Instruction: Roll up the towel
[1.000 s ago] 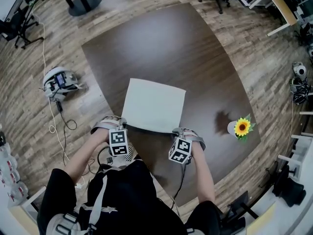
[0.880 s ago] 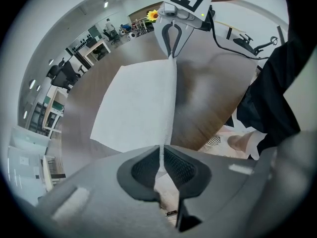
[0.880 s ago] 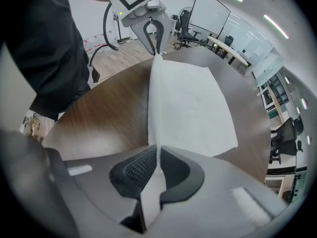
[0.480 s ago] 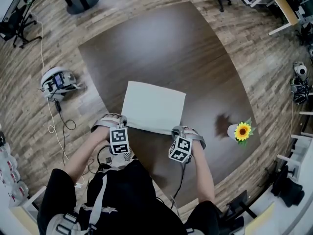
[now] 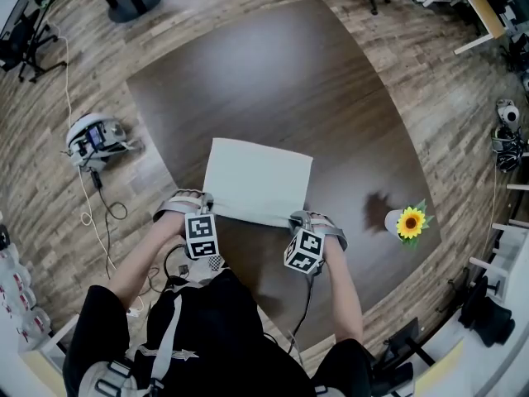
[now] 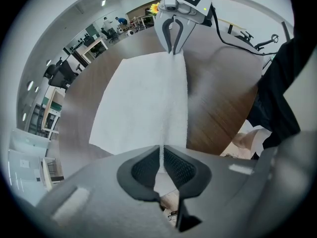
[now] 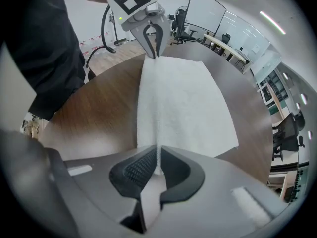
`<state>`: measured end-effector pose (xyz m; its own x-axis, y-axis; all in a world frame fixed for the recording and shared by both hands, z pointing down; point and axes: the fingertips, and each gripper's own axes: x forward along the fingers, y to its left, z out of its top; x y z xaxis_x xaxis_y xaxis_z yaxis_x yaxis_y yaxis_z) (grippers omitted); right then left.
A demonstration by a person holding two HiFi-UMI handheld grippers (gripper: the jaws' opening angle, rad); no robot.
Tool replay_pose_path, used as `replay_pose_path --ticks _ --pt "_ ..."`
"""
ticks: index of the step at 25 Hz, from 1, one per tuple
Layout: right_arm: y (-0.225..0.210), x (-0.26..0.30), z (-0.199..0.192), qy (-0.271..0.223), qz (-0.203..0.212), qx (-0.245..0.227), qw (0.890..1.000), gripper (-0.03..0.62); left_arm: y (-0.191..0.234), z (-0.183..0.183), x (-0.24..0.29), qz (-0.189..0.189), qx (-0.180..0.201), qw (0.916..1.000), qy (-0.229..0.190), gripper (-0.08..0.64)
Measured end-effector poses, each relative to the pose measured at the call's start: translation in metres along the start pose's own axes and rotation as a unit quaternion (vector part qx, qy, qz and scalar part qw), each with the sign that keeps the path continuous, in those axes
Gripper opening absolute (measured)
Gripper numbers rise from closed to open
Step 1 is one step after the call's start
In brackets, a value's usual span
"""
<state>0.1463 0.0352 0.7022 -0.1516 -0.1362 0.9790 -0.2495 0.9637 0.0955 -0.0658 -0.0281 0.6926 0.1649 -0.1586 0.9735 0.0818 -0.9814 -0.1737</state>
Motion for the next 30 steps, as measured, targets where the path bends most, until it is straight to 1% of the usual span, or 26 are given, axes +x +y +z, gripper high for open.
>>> replay_pose_path --ticks 2,5,7,8,10,12,13,14,16,19,23,28,30 --pt "0.000 0.001 0.000 0.000 0.000 0.002 1.000 0.031 0.001 0.000 0.002 -0.001 -0.005 1.0000 -0.002 0.038" --pt "-0.003 0.001 0.000 0.000 -0.011 0.011 1.000 0.037 0.003 0.000 0.002 0.003 -0.028 0.9996 -0.009 0.045" --pt "-0.008 0.000 -0.001 -0.003 -0.028 0.021 0.999 0.068 0.008 -0.001 0.002 0.015 -0.045 0.9988 -0.013 0.074" --pt "-0.012 -0.001 -0.001 -0.005 -0.039 0.028 0.999 0.097 0.011 -0.001 0.001 0.024 -0.054 0.9982 -0.014 0.096" --pt "-0.020 -0.003 -0.003 -0.008 -0.060 0.039 0.997 0.163 0.019 -0.003 -0.001 0.040 -0.070 0.9966 -0.015 0.164" --pt "-0.025 -0.008 -0.002 -0.012 -0.077 0.042 0.996 0.235 0.025 -0.004 -0.004 0.049 -0.082 0.9953 -0.017 0.228" --pt "-0.026 -0.011 -0.001 -0.014 -0.083 0.042 0.996 0.243 0.026 -0.005 -0.007 0.050 -0.087 0.9948 -0.018 0.253" --pt "-0.026 -0.014 0.001 -0.017 -0.087 0.040 0.995 0.245 0.026 -0.006 -0.010 0.051 -0.090 0.9944 -0.021 0.266" --pt "-0.024 -0.019 0.005 -0.020 -0.091 0.036 0.995 0.244 0.026 -0.006 -0.016 0.053 -0.089 0.9943 -0.025 0.267" --pt "-0.016 -0.024 0.011 -0.022 -0.091 0.028 0.995 0.244 0.020 -0.007 -0.022 0.057 -0.078 0.9950 -0.027 0.267" --pt "-0.003 -0.026 0.013 -0.021 -0.089 0.020 0.996 0.239 0.003 -0.003 -0.025 0.052 -0.064 0.9962 -0.029 0.261" --pt "0.013 -0.019 0.014 -0.019 -0.073 0.019 0.997 0.228 -0.015 0.000 -0.022 0.039 -0.054 0.9973 -0.031 0.252" --pt "0.018 -0.015 0.013 -0.017 -0.067 0.018 0.997 0.219 -0.018 0.000 -0.019 0.036 -0.054 0.9975 -0.029 0.233"
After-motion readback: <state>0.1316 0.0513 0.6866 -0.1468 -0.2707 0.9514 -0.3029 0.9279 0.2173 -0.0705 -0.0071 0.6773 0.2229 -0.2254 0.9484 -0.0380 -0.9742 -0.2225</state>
